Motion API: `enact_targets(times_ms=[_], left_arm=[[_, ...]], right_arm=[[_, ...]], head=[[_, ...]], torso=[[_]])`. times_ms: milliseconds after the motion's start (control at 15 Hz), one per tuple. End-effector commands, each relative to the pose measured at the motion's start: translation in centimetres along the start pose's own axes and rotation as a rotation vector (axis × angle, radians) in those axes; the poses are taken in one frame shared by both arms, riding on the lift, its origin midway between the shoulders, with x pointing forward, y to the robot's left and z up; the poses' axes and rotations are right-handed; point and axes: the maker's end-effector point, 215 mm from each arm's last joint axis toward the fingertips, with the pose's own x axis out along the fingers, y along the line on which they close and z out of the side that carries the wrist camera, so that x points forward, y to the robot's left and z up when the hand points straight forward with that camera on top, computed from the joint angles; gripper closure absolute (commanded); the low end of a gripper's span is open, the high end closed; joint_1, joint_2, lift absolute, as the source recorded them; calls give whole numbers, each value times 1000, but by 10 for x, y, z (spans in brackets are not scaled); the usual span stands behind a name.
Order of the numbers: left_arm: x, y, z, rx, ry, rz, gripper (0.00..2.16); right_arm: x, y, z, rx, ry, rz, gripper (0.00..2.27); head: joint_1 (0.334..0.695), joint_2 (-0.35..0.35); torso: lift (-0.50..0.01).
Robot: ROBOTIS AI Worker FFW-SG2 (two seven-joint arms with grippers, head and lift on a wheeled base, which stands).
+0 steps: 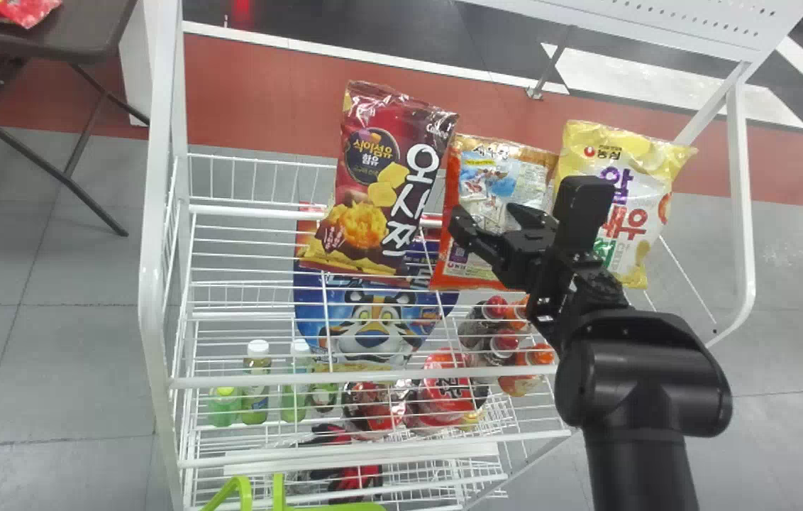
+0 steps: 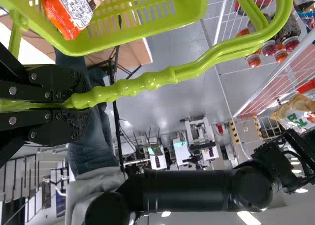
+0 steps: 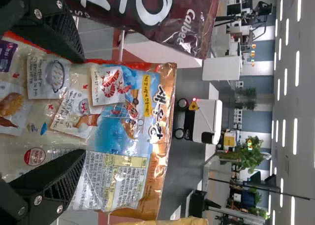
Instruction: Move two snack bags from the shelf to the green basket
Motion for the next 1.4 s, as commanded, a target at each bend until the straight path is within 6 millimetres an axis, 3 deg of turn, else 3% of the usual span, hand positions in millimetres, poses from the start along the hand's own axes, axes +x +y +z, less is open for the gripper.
enact_targets(times_ms=[0, 333, 933, 1200, 1333], left_arm=[[-1, 2, 1, -3, -2, 2, 2054], [-3, 1, 1, -4, -6, -1, 2054], [-2, -4, -1, -6, -6, -15, 2054], [-2, -7, -3, -5, -7, -18, 2054], [-2, -9, -4, -3, -7, -21, 2054]], right_arm=[[4, 8, -3, 6, 11, 18, 2250], [-11, 30, 10, -27, -43, 64, 2243], [-54, 8, 24, -36, -73, -21, 2243], [-93, 5, 41, -12, -97, -32, 2246], [-116, 7, 38, 12, -65, -24, 2243]], head=[[695, -350], [695, -350], [695, -350], [695, -350], [695, -350]], torso=[[-16], [-16], [-16], [-16], [-16]])
